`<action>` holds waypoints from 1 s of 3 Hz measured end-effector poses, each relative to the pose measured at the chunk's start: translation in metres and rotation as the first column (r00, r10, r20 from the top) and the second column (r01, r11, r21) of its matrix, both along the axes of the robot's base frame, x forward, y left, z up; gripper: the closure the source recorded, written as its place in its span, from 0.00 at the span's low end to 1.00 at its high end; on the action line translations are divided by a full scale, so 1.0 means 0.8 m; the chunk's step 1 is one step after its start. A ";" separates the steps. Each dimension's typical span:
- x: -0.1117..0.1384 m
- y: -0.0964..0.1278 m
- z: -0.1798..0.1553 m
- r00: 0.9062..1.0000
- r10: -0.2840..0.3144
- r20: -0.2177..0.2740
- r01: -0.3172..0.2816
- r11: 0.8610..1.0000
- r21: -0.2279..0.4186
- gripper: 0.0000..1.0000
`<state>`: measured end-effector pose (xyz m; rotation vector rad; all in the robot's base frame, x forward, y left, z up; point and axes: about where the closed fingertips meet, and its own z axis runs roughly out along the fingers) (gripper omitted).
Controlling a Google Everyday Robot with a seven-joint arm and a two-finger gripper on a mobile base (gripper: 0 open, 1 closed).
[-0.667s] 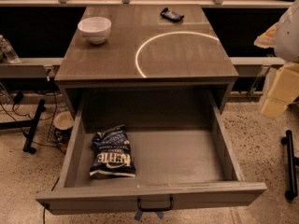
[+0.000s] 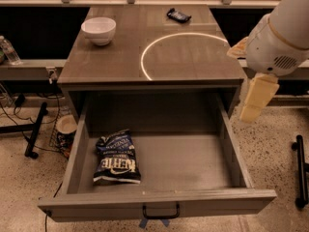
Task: Pick blue chip bag from top drawer and place on counter
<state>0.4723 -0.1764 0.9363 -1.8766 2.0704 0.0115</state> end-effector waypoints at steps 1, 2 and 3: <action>0.024 0.117 -0.074 0.972 0.235 -0.021 -0.232 0.967 0.101 0.00; 0.018 0.203 -0.124 0.925 0.377 -0.037 -0.365 0.913 0.180 0.00; 0.018 0.204 -0.124 0.925 0.378 -0.037 -0.365 0.913 0.181 0.00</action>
Offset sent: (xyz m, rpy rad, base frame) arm 0.0101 0.2294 -0.1423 0.2524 0.1199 0.5314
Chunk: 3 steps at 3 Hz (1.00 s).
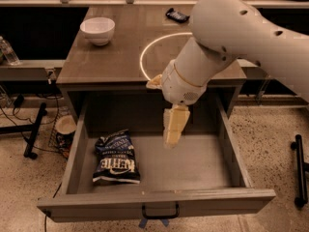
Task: Pick blue chip bag from top drawer and place on counter
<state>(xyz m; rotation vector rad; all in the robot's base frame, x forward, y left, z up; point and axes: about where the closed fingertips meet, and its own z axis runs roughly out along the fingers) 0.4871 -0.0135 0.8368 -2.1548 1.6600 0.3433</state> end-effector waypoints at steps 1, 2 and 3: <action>-0.001 0.028 -0.027 0.999 0.042 -0.033 -0.040 0.998 0.042 0.00; 0.001 0.090 -0.096 0.989 0.126 -0.076 -0.115 0.984 0.140 0.00; 0.003 0.142 -0.150 0.979 0.183 -0.088 -0.160 0.962 0.223 0.00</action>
Offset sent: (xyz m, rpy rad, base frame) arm 0.0076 0.1036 -0.1136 0.2052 0.1138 0.1698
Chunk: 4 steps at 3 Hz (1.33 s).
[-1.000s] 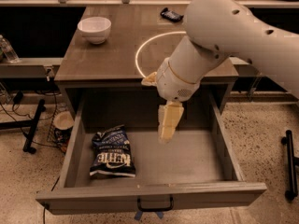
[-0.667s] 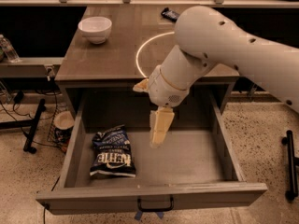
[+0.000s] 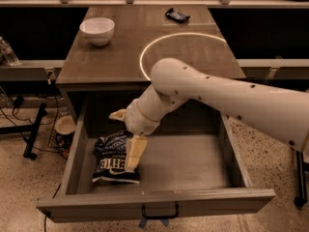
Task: Pick blue chip bag from top drawer and place on counter
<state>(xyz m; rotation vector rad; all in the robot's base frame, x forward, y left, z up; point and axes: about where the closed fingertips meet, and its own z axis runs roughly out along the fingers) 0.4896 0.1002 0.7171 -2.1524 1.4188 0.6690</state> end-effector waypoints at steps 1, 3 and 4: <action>0.000 0.045 -0.046 0.999 0.035 -0.004 -0.035 0.997 0.066 0.00; -0.001 0.059 -0.105 1.000 0.021 -0.020 -0.019 0.993 0.116 0.18; -0.003 0.053 -0.116 1.000 -0.001 -0.027 0.004 0.992 0.127 0.41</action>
Offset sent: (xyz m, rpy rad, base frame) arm 0.0033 0.0675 -0.0946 0.1477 0.0142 0.0510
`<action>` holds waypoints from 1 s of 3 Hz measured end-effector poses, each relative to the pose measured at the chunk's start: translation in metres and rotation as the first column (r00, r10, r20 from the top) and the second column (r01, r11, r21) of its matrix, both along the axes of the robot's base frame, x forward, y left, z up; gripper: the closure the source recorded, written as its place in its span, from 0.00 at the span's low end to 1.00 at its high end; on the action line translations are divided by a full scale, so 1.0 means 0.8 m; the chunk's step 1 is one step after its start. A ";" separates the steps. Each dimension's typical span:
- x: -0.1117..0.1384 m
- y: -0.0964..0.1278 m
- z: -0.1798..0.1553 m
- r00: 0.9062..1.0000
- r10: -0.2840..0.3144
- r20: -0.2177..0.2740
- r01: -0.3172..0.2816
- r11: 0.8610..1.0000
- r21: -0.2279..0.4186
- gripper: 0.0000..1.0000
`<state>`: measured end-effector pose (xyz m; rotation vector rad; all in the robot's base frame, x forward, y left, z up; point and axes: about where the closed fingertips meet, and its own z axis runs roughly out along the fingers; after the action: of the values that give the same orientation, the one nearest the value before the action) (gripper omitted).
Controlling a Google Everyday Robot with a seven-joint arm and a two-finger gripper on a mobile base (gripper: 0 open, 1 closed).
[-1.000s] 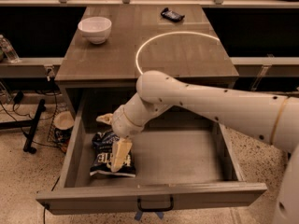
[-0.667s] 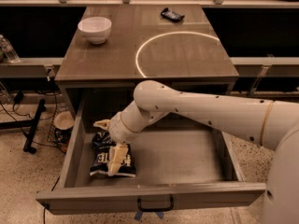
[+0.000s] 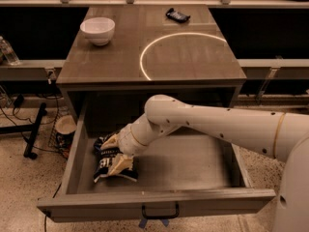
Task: Pick blue chip bag from top drawer and place on counter
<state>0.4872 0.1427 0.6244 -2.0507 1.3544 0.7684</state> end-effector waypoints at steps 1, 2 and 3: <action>0.001 -0.011 0.012 0.999 -0.032 0.013 0.031 0.999 0.009 0.72; 0.007 -0.023 0.044 0.997 -0.057 0.050 0.056 0.998 0.012 0.95; 0.027 -0.071 0.117 0.985 -0.108 0.136 0.109 0.994 0.000 1.00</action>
Offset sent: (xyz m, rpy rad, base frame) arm 0.0134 -0.0325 0.0677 0.0125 -0.0977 -0.0934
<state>0.5092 0.0858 0.7181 -1.9776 1.3809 0.5669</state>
